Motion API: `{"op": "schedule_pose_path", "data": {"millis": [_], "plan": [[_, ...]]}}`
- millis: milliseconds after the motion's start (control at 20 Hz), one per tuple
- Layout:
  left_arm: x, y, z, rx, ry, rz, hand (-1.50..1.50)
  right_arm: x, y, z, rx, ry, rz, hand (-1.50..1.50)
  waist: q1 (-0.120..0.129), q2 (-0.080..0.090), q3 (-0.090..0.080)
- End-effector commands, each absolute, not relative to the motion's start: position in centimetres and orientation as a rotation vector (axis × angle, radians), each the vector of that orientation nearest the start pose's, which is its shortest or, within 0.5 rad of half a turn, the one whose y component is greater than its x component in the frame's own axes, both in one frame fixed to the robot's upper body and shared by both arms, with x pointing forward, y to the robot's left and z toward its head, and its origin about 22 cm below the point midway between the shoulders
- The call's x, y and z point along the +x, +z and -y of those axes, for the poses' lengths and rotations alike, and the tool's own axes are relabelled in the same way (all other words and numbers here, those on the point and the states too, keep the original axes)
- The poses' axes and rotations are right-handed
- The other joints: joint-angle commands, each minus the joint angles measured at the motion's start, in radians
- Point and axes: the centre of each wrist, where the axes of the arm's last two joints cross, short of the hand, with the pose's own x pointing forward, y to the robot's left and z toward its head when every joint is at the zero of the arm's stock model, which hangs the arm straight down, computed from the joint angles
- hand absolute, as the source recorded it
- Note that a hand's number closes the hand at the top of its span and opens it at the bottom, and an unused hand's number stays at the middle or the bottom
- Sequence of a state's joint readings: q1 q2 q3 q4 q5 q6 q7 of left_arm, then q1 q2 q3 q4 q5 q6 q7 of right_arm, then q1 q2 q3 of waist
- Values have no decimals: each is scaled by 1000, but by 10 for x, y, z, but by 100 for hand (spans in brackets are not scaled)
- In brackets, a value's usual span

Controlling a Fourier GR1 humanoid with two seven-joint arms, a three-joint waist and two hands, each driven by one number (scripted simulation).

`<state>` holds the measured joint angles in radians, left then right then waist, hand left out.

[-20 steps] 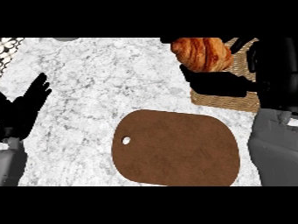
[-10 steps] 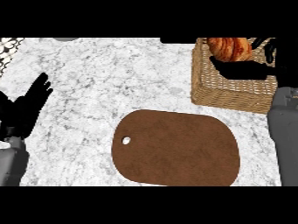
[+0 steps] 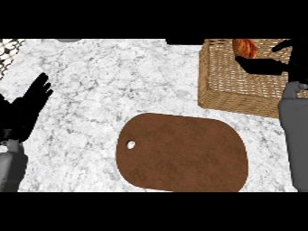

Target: Pick the croissant from the cutting board and place it in the basket

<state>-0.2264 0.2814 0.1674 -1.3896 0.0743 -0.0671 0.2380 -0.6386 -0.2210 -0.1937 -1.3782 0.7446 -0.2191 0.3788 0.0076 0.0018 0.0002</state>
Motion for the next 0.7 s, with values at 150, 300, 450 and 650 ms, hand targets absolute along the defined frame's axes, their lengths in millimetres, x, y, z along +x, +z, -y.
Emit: {"op": "schedule_pose_path", "data": {"millis": [150,300,450,650], "plan": [[279,28,-307,178,-80,1381,0,394,163,289,-963,231,1634,-150,3,0,0],[284,37,-327,194,-79,1408,0,398,140,261,-922,208,1690,-150,1,-1,0],[291,38,-338,179,-71,1386,0,404,161,288,-903,102,1725,-150,1,0,0],[286,39,-320,187,-65,1389,0,389,173,314,-842,-219,1709,-150,-6,-4,1]]}}
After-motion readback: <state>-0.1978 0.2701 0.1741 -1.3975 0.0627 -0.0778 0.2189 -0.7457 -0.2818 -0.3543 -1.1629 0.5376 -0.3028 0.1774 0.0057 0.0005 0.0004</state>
